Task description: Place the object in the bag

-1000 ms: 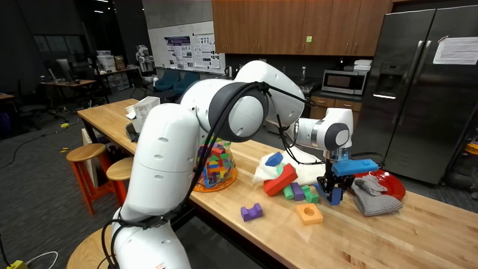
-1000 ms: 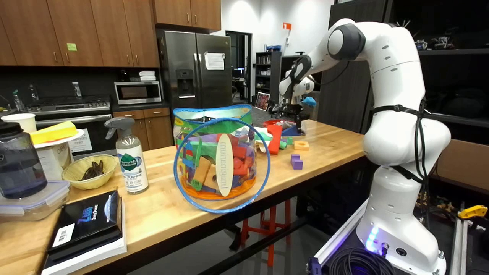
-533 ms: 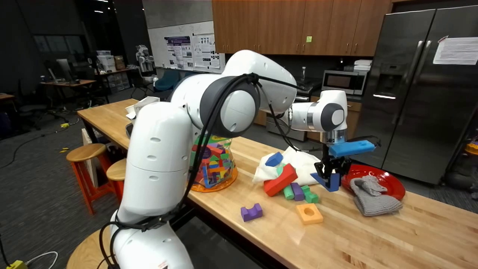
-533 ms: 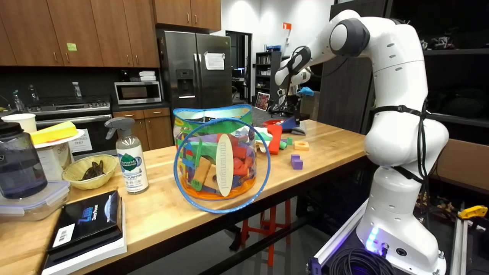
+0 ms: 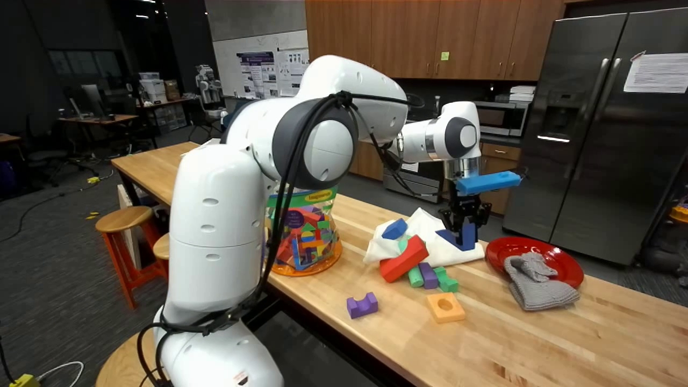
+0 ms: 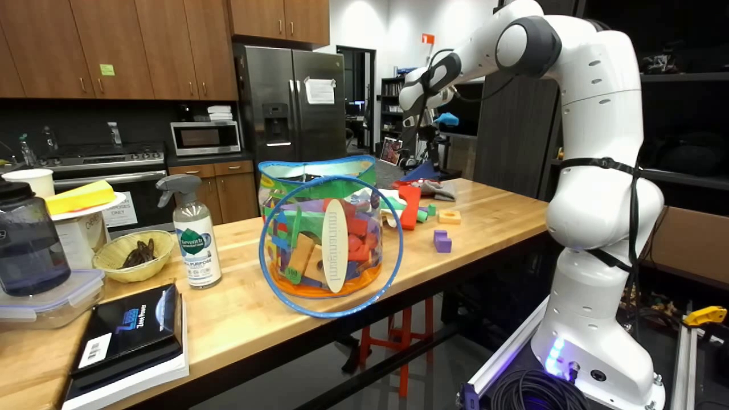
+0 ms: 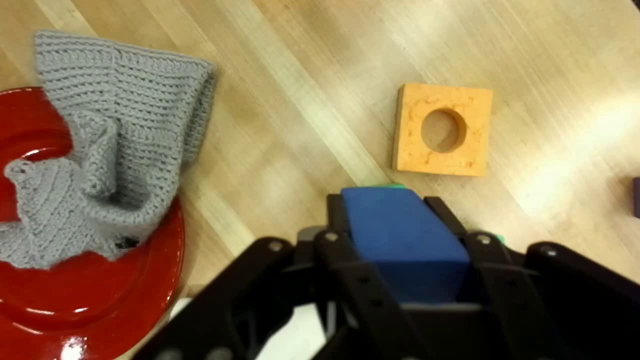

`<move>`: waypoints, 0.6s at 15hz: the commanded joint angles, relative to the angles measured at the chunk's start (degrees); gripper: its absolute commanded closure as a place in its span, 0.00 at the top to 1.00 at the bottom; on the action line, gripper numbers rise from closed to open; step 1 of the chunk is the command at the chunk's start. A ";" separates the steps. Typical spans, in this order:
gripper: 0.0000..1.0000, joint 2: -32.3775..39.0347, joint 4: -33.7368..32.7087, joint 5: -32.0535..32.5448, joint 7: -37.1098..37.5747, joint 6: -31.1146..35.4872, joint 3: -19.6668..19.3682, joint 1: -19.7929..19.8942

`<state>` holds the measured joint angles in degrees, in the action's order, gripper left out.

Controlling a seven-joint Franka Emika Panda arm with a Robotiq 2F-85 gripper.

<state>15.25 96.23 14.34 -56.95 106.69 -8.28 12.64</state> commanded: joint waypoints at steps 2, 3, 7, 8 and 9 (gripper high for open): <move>0.16 -4.13 0.13 1.17 3.66 -3.77 1.14 -2.37; 0.16 -4.82 -0.17 1.11 4.23 -4.79 1.46 -2.91; 0.16 -7.44 -1.81 0.83 6.27 -8.38 2.54 -4.48; 0.16 -8.00 -2.30 0.72 6.34 -9.33 2.81 -4.80; 0.16 -8.58 -2.77 0.56 6.31 -10.28 3.10 -5.10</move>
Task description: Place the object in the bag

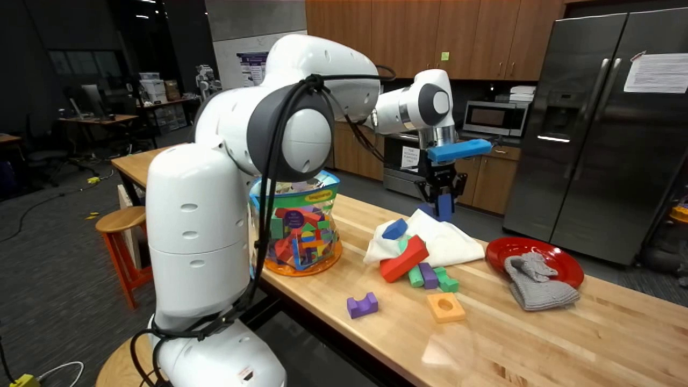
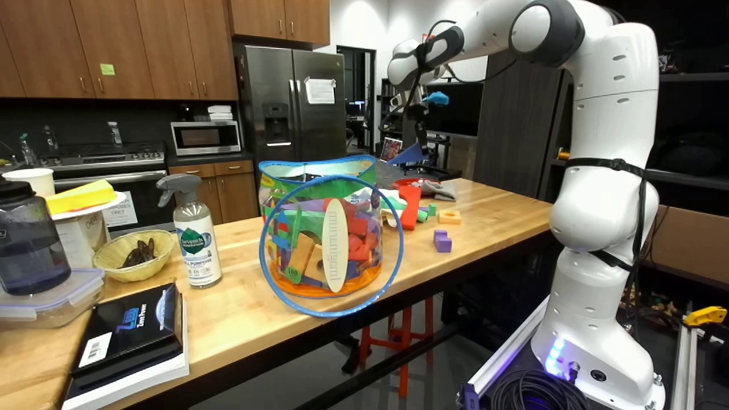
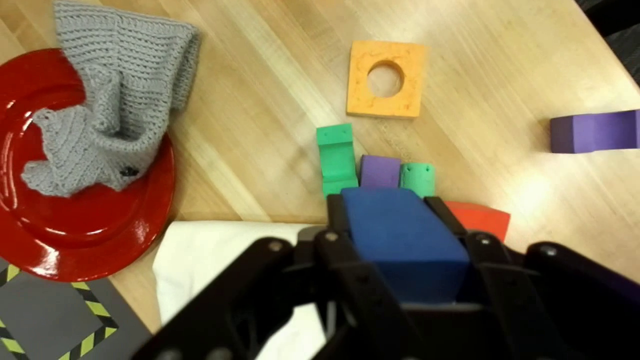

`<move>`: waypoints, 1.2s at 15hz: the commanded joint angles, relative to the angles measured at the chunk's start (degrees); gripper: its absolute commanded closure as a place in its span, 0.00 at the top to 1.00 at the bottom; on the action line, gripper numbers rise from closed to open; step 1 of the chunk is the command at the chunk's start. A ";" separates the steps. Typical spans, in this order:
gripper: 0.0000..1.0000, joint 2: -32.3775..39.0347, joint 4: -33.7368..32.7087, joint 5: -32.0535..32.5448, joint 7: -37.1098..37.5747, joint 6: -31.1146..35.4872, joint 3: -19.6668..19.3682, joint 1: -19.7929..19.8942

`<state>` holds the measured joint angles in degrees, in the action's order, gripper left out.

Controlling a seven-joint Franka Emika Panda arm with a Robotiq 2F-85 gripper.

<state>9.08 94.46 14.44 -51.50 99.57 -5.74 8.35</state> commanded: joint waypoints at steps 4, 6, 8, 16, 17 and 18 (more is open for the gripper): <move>0.16 -3.47 -3.95 0.09 0.30 -7.31 1.69 -2.00; 0.16 -3.76 -5.19 0.19 0.46 -8.37 2.27 -2.72; 0.16 -4.05 -6.33 0.02 0.28 -8.93 2.96 -3.44; 0.16 -3.91 -10.80 0.01 -0.19 -9.23 5.81 -6.57; 0.16 -3.80 -11.37 0.07 -0.40 -9.21 6.21 -6.98; 0.16 -3.68 -11.96 0.15 -0.47 -9.20 6.60 -7.43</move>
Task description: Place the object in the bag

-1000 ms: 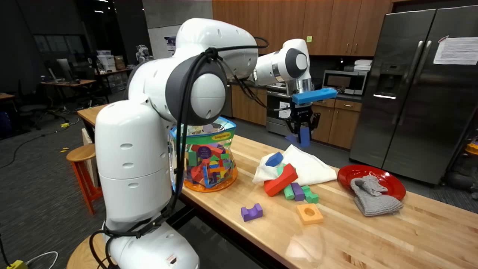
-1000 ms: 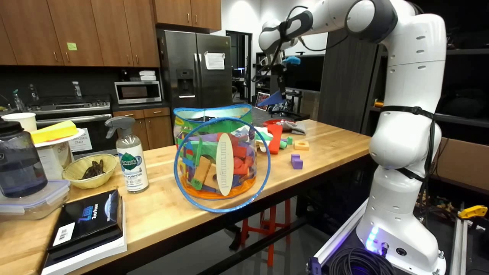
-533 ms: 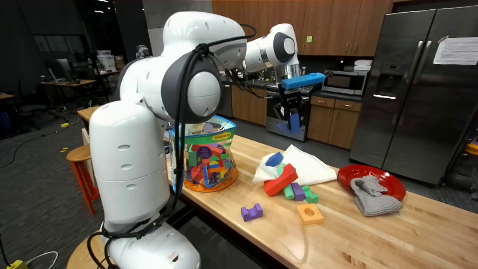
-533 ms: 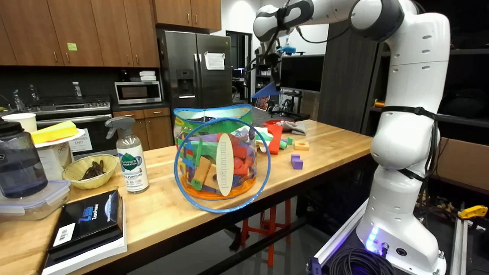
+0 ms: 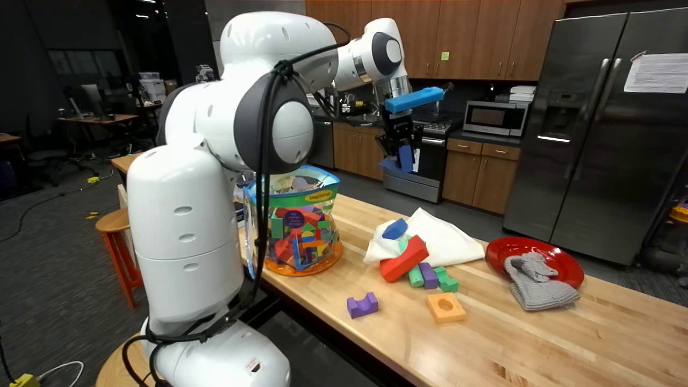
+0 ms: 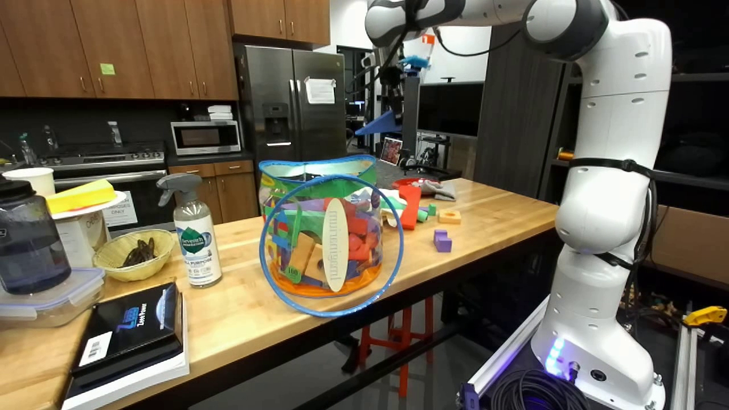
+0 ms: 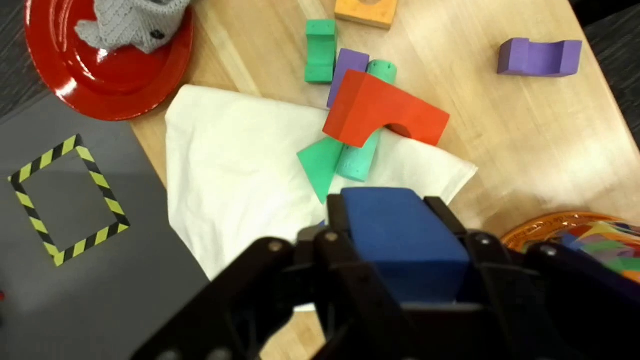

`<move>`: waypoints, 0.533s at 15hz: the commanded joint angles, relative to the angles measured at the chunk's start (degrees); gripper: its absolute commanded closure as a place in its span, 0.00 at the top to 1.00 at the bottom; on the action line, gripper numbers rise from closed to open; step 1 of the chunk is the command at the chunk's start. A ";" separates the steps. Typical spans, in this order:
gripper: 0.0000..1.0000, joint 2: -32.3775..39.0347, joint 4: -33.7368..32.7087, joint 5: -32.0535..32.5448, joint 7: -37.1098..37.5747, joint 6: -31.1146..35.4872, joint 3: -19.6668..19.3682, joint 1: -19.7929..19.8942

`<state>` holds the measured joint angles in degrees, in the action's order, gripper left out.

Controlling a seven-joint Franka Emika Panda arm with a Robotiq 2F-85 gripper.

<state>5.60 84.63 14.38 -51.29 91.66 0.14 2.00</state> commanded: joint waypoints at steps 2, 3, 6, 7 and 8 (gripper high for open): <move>0.16 0.21 -3.50 0.47 -0.77 -1.48 1.46 -1.95; 0.16 0.19 -4.04 0.62 -0.89 -1.46 1.87 -2.44; 0.16 0.34 -5.53 0.40 -0.96 -1.22 2.86 -3.58; 0.16 0.28 -5.64 0.24 -0.77 -0.99 3.17 -3.93; 0.16 0.25 -5.89 0.11 -0.65 -0.96 3.57 -4.36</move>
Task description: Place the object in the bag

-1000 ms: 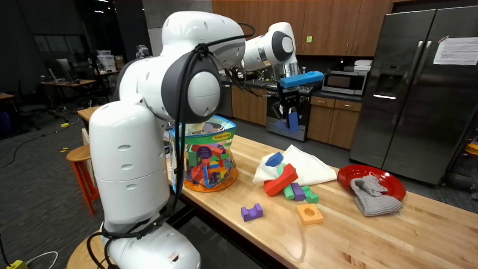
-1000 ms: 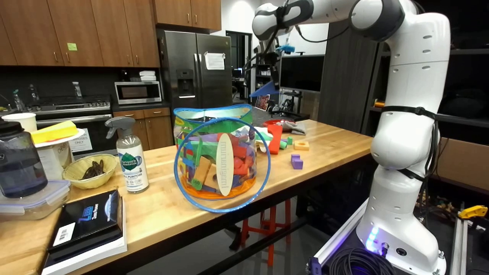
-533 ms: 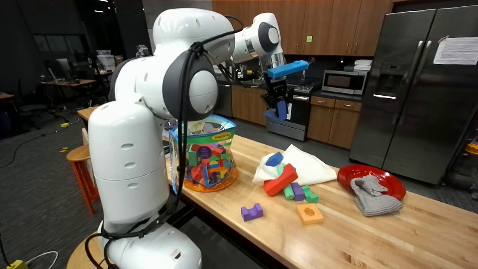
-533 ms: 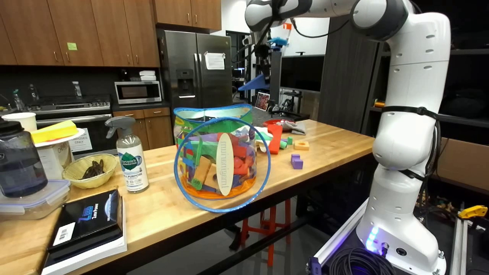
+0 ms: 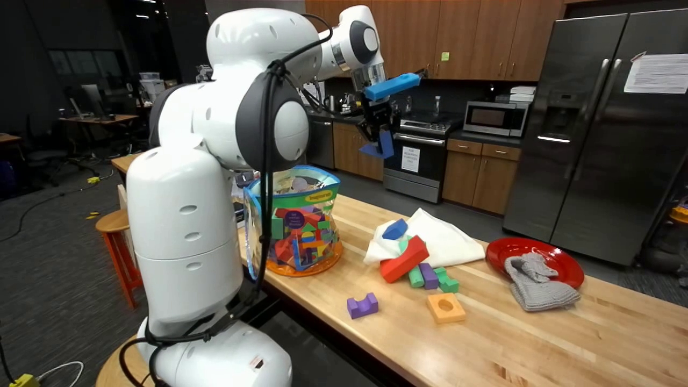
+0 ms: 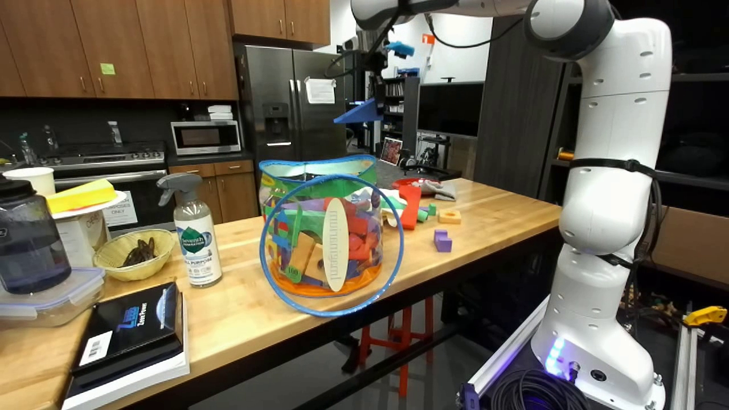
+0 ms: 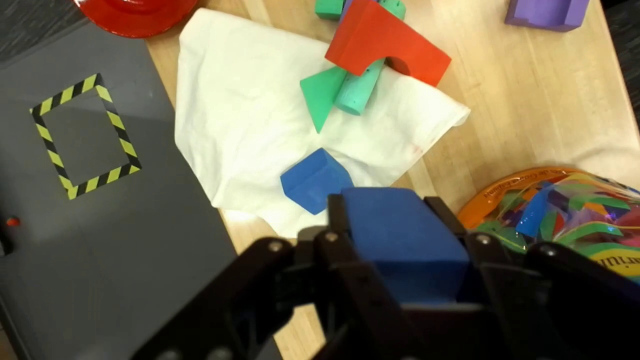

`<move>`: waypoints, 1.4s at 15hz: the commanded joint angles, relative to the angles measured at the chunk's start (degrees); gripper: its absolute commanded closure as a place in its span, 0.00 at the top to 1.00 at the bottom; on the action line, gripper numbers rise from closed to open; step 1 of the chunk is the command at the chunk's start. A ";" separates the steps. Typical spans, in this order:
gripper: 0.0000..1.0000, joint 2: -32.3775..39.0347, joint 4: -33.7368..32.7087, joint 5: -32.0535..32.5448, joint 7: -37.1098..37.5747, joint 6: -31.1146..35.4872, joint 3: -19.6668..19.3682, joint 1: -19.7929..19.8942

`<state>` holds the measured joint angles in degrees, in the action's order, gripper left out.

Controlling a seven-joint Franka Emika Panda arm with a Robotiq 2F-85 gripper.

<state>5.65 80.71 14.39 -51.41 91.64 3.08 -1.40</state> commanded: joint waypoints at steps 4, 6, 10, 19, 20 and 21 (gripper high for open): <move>0.16 -1.82 -0.43 -0.01 -1.39 0.50 2.31 -2.22; 0.16 -2.30 -0.28 0.08 -1.68 0.49 3.50 -3.23; 0.16 -2.34 0.11 0.13 -2.09 1.18 5.99 -5.29; 0.16 -3.33 9.06 -0.87 -2.16 7.19 9.03 -8.22; 0.16 -3.41 10.09 -0.79 -2.16 7.43 9.10 -8.34; 0.16 -3.34 10.80 -0.68 -2.00 7.54 9.10 -8.50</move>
<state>4.21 87.89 14.13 -52.61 97.80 12.66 -9.46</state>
